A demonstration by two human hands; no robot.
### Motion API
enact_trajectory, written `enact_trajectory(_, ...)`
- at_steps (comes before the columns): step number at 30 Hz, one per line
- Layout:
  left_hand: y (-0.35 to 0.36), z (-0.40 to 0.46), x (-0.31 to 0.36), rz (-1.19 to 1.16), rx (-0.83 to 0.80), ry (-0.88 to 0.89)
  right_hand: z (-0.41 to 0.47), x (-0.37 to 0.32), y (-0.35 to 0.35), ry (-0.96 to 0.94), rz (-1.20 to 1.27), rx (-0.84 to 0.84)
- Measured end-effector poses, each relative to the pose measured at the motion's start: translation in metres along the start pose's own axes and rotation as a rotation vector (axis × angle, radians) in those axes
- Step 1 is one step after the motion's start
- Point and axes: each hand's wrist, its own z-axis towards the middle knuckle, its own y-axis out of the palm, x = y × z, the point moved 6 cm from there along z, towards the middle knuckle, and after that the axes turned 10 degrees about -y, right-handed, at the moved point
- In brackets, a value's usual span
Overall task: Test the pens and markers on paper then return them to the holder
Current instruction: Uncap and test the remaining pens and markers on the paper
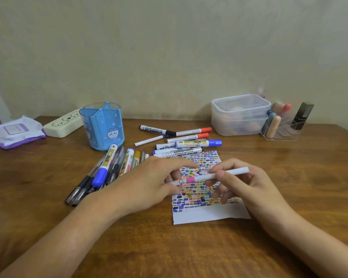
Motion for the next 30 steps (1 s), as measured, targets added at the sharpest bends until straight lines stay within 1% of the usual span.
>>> enact_trajectory(6, 0.002, -0.001, 0.0, 0.047, -0.004, -0.022, -0.003, -0.002, 0.003, 0.007, -0.054, -0.054)
enact_trajectory(11, -0.008, 0.002, -0.007, 0.1, 0.113, -0.045, -0.001, -0.003, 0.0, 0.0, -0.086, -0.061)
enact_trajectory(17, -0.005, 0.0, -0.003, 0.13, 0.087, -0.03, -0.003, -0.004, 0.001, -0.009, -0.185, -0.095)
enact_trajectory(24, -0.007, -0.003, 0.002, 0.094, 0.139, -0.032, -0.005, -0.008, 0.001, -0.021, -0.149, -0.067)
enact_trajectory(30, -0.003, -0.004, 0.006, 0.135, 0.134, -0.03, -0.006, -0.005, -0.001, 0.005, -0.106, -0.027)
